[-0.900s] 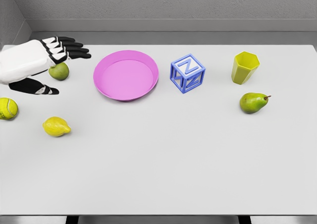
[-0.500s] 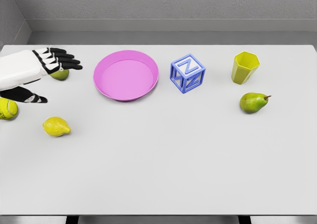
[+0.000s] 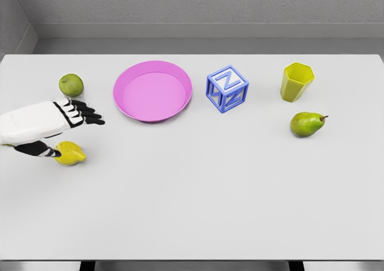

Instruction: Put the lemon on the plate with left arm

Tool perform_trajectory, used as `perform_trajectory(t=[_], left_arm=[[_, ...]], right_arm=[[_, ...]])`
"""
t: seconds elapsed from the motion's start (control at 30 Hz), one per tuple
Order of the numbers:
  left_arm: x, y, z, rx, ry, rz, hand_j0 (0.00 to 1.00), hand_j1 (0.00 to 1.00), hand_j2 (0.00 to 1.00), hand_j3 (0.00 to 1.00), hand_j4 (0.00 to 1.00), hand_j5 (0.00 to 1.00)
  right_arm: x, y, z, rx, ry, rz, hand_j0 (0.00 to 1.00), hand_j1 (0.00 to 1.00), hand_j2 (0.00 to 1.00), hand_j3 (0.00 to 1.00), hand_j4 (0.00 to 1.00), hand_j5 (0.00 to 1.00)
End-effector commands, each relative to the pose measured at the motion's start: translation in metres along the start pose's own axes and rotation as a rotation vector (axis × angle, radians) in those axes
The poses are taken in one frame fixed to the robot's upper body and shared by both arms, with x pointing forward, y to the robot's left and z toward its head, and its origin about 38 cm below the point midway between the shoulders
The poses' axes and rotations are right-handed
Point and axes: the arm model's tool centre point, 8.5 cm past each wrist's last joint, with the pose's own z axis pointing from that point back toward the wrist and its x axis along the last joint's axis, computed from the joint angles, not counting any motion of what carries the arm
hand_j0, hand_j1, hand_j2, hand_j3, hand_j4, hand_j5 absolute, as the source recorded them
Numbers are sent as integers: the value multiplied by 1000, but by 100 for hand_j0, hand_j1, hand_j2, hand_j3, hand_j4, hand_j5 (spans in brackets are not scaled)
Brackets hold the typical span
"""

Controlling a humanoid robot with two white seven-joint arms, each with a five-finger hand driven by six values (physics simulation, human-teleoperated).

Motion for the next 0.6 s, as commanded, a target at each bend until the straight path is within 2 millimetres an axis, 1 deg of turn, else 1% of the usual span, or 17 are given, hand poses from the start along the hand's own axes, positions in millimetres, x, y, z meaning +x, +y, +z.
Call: perform_trajectory(t=[0.0, 0.03, 0.07, 0.1, 0.13, 0.17, 0.23, 0.3, 0.4, 0.47, 0.53, 0.57], left_arm=[[1, -2, -2, 0, -9, 13, 98, 98, 98, 98, 98, 98], [1, -4, -2, -15, -9, 13, 98, 98, 98, 98, 98, 98], [2, -2, -2, 31, -13, 13, 98, 98, 98, 98, 98, 98], [1, 7, 3, 121, -9, 7, 98, 98, 98, 98, 98, 98], [1, 10, 10, 180, -25, 58, 99, 99, 99, 99, 99, 99], [-1, 12, 19, 168, -26, 87, 100, 100, 100, 100, 100, 100], [-4, 19, 30, 123, -7, 59, 100, 100, 100, 100, 100, 100], [-6, 14, 33, 26, 2, 45, 100, 100, 100, 100, 100, 100], [-7, 16, 35, 28, 6, 39, 100, 100, 100, 100, 100, 100], [-9, 20, 44, -15, 25, 17, 100, 100, 100, 100, 100, 100], [-8, 15, 44, -34, 19, 32, 100, 100, 100, 100, 100, 100], [-8, 9, 44, -89, 18, 40, 100, 100, 100, 100, 100, 100]], right_arm=[[0, 0, 0, 1, 0, 0, 100, 100, 100, 100, 100, 100], [0, 0, 0, 0, 0, 0, 100, 100, 100, 100, 100, 100], [0, 0, 0, 0, 0, 0, 100, 100, 100, 100, 100, 100], [0, 0, 0, 0, 0, 0, 100, 100, 100, 100, 100, 100], [0, 0, 0, 1, 0, 0, 100, 100, 100, 100, 100, 100], [0, 0, 0, 1, 0, 0, 100, 100, 100, 100, 100, 100], [0, 0, 0, 1, 0, 0, 100, 100, 100, 100, 100, 100], [0, 0, 0, 1, 0, 0, 100, 100, 100, 100, 100, 100], [0, 0, 0, 0, 0, 0, 100, 100, 100, 100, 100, 100], [0, 0, 0, 0, 0, 0, 100, 100, 100, 100, 100, 100], [0, 0, 0, 0, 0, 0, 100, 100, 100, 100, 100, 100], [0, 0, 0, 0, 0, 0, 100, 100, 100, 100, 100, 100]])
